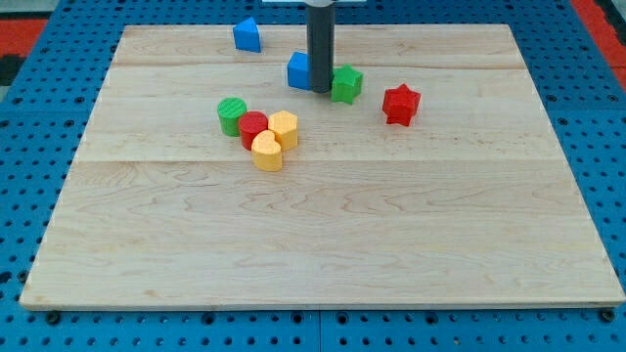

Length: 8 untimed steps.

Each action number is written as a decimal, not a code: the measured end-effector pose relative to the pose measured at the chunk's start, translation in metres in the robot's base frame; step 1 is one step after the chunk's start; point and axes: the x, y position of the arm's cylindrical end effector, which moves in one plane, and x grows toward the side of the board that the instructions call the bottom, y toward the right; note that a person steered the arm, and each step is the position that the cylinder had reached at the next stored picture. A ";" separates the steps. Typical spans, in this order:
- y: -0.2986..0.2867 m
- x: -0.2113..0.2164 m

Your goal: Place the red circle to the bottom of the red star

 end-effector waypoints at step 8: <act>-0.143 0.086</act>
